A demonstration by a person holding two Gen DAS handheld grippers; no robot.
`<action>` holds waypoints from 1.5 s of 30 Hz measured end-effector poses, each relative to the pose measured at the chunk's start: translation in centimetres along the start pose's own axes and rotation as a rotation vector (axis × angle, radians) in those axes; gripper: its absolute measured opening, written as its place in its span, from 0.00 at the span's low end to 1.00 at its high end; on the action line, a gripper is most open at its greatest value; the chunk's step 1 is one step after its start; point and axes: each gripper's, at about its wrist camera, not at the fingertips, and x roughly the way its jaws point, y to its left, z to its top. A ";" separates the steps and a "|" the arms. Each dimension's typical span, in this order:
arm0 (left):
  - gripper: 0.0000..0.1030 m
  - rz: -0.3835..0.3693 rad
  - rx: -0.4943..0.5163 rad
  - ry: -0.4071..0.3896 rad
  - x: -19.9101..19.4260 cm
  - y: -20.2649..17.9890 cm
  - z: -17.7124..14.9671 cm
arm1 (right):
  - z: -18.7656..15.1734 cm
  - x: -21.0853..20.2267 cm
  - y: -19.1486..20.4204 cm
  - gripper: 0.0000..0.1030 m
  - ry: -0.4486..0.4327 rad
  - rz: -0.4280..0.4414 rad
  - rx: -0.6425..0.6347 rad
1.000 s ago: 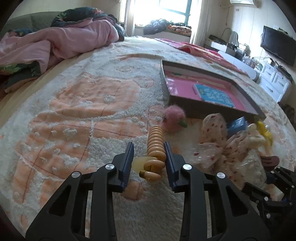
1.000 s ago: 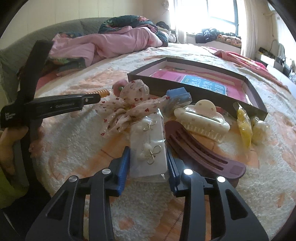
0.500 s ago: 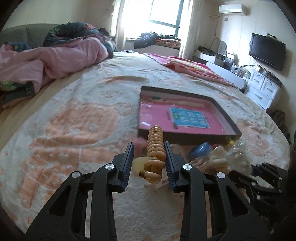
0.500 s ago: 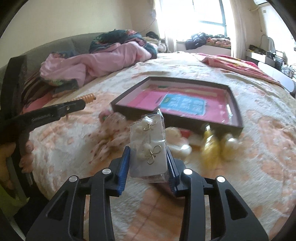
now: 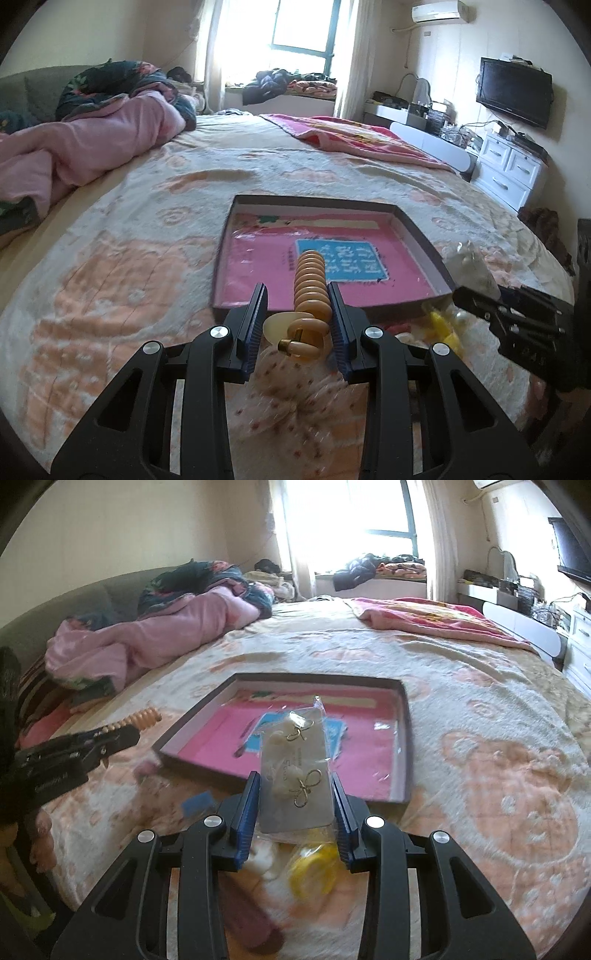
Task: Organize jewelry
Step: 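Carry both items over the tray and open both tools to drop them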
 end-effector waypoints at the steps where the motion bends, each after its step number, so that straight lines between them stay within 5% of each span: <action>1: 0.24 -0.003 0.000 0.000 0.4 -0.2 0.2 | 0.4 0.1 -0.4 0.34 -0.003 -0.004 0.007; 21: 0.24 0.004 -0.004 0.080 7.8 -0.1 3.5 | 4.3 6.5 -5.0 0.34 0.073 -0.027 0.036; 32: 0.25 -0.009 0.010 0.183 11.9 -0.1 2.7 | 3.3 9.9 -5.8 0.34 0.168 -0.024 0.026; 45: 0.27 -0.012 -0.001 0.188 12.6 0.4 1.7 | 2.2 11.0 -5.7 0.37 0.192 -0.035 0.028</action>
